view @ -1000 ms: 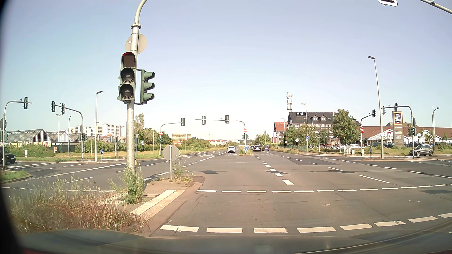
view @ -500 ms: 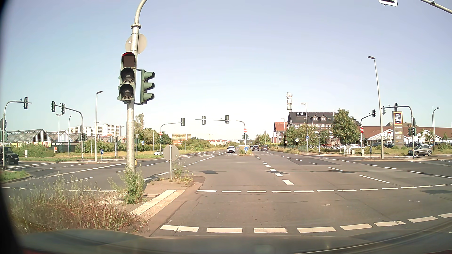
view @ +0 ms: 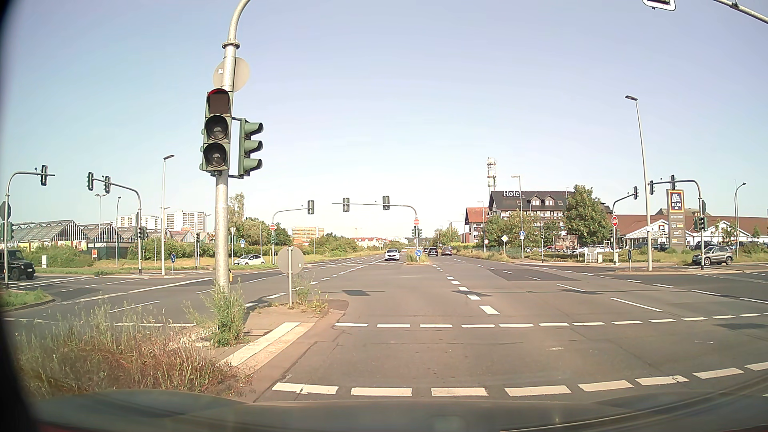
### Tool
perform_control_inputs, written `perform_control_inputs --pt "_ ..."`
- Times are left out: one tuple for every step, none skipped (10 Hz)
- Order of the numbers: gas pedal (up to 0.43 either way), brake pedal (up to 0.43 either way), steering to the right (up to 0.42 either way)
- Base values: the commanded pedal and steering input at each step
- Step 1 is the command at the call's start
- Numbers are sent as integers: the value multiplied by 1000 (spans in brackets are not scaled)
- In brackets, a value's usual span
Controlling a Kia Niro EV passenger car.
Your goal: Follow the waypoints while adhering to traffic rules and regulations
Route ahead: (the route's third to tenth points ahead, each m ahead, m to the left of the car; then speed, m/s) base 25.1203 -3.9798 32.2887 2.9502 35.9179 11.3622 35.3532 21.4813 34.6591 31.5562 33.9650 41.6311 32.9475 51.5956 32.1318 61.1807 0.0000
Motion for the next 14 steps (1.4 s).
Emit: perform_control_inputs --pt "0 299 -1" --pt "0 293 -2" --pt "0 293 -2" --pt "0 299 -2" --pt "0 293 -2" --pt "0 293 -1" --pt "0 299 -2" --pt "0 299 -1" --pt "0 293 -1" --pt "0 299 -1" --pt "0 293 -2" --pt "0 293 -2" --pt "0 299 -2" --pt "0 299 -1"
